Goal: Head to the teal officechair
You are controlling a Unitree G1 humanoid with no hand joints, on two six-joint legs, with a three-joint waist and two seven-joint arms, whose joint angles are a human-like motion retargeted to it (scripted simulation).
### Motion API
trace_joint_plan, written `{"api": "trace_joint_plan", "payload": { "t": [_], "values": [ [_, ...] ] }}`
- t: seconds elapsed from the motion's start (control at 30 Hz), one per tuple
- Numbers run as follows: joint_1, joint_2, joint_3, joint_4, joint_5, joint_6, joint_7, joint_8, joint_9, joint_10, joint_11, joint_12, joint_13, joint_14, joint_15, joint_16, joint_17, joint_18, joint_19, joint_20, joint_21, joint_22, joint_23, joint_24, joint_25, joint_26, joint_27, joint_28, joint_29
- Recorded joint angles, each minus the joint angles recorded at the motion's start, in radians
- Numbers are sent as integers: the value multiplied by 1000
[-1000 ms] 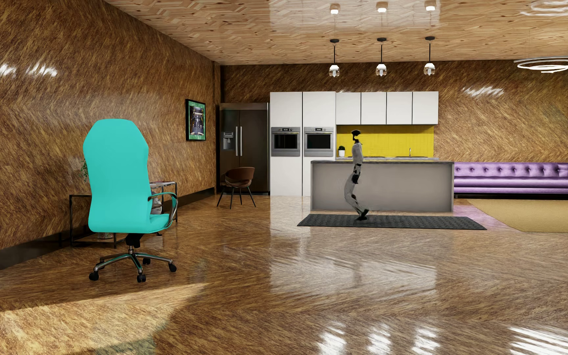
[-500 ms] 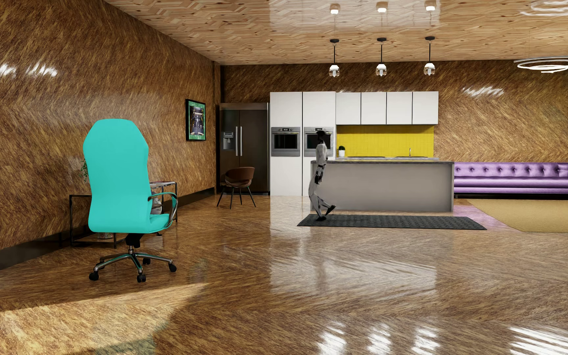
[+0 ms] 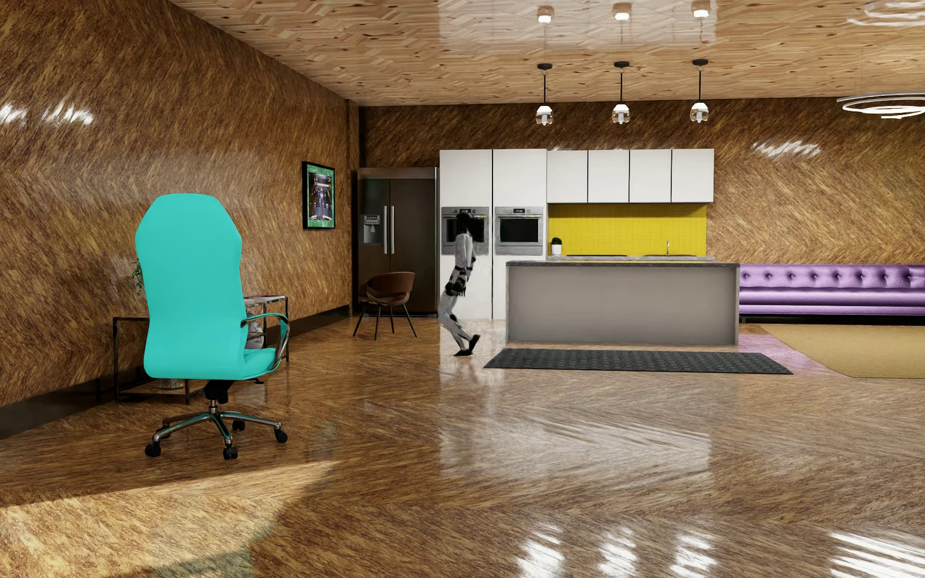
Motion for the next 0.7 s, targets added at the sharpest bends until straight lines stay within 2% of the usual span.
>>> {"api": "trace_joint_plan", "payload": {
  "t": [0.03, 0.07, 0.1, 0.13, 0.17, 0.2, 0.23, 0.27, 0.3, 0.33, 0.37, 0.4, 0.43, 0.5, 0.53, 0.57, 0.6, 0.63, 0.67, 0.7],
  "values": [
    [-51, 84, 50, -14, -22, -11, 0, 0, 9, -205, -36, 6, -19, 87, -14, -16, -14, 0, 0, -52, 2, 90, -38, 0, 0, 0, 0, 0, 0],
    [-109, 142, 96, -13, -21, -18, 0, 0, -5, -440, -78, 37, -30, 131, -32, -26, -16, 0, 0, -13, -23, 116, -83, 0, 0, 0, 0, 0, 0],
    [-121, 225, 125, -24, -24, -20, 0, 0, -14, -683, -118, 60, -37, 28, -64, -25, -24, 0, 0, -8, -41, 143, -121, 0, 0, 0, 0, 0, 0],
    [-119, 286, 139, -33, -5, -8, 0, 0, -32, -812, -148, 77, -49, -324, -107, -19, -36, 0, 0, -38, -75, 147, -157, 0, 0, 0, 0, 0, 0],
    [-140, 320, 149, -25, 1, -2, 0, 0, -57, -1168, -149, 100, -54, -41, -164, -9, -51, 0, 0, -60, -105, 147, -183, 0, 0, 0, 0, 0, 0],
    [-160, 350, 162, -25, 16, 6, 0, 0, -65, -1197, -145, 120, -59, -2, -201, -3, -57, 0, 0, -82, -132, 157, -183, 0, 0, 0, 0, 0, 0],
    [-193, 380, 178, -41, 11, -7, 0, 0, -56, -837, -115, 130, -51, -348, -206, 0, -51, 0, 0, -98, -167, 171, -174, 0, 0, 0, 0, 0, 0],
    [-197, 396, 183, -76, 0, -23, 0, 0, -56, -803, -49, 140, -36, -232, -164, 4, -42, 0, 0, -100, -200, 180, -147, 0, 0, 0, 0, 0, 0],
    [-196, 343, 177, -130, -53, -66, 0, 0, -61, -800, 121, 150, -22, -62, -22, 7, -23, 0, 0, -86, -211, 192, -115, 0, 0, 0, 0, 0, 0],
    [-175, 287, 158, -171, -95, -86, 0, 0, -40, -729, 351, 155, 1, 52, 165, 12, -8, 0, 0, -94, -201, 210, -69, 0, 0, 0, 0, 0, 0],
    [-141, 172, 138, -204, -124, -92, 0, 0, -28, -696, 577, 147, 18, 74, 151, 16, -3, 0, 0, -78, -195, 203, -46, 0, 0, 0, 0, 0, 0],
    [-59, 66, 137, -219, -140, -91, 0, 0, 4, -709, 685, 139, 26, 60, 38, 23, -1, 0, 0, -49, -173, 176, -27, 0, 0, 0, 0, 0, 0],
    [5, -32, 89, -211, -130, -63, 0, 0, 8, -730, 648, 120, 30, 7, -5, 20, -1, 0, 0, -23, -149, 159, 2, 0, 0, 0, 0, 0, 0],
    [127, -132, -25, -205, -118, -5, 0, 0, 14, -754, 314, 79, 64, -120, -36, 36, -21, 0, 0, -12, -137, 74, 9, 0, 0, 0, 0, 0, 0],
    [181, -156, -50, -200, -123, 18, 0, 0, 4, -780, 98, 57, 95, -185, 9, 35, -28, 0, 0, 17, -157, 49, 5, 0, 0, 0, 0, 0, 0],
    [230, -162, -63, -199, -130, 30, 0, 0, -3, -794, -90, 39, 119, -244, 246, 42, -29, 0, 0, 53, -147, 13, 5, 0, 0, 0, 0, 0, 0],
    [236, -217, -77, -185, -145, 46, 0, 0, -31, -775, -142, 21, 142, -313, 529, 56, -27, 0, 0, 86, -157, -17, 12, 0, 0, 0, 0, 0, 0],
    [285, -234, -97, -184, -172, 41, 0, 0, -36, -757, -110, 9, 168, -383, 601, 73, -25, 0, 0, 108, -149, -45, 14, 0, 0, 0, 0, 0, 0],
    [344, -207, -120, -184, -182, 41, 0, 0, -22, -717, -20, 3, 191, -418, 478, 83, -25, 0, 0, 116, -160, -67, 10, 0, 0, 0, 0, 0, 0],
    [325, -188, -145, -166, -156, 61, 0, 0, -22, -634, 16, -3, 177, -373, 324, 77, -28, 0, 0, 133, -132, -73, 32, 0, 0, 0, 0, 0, 0]
  ]
}}
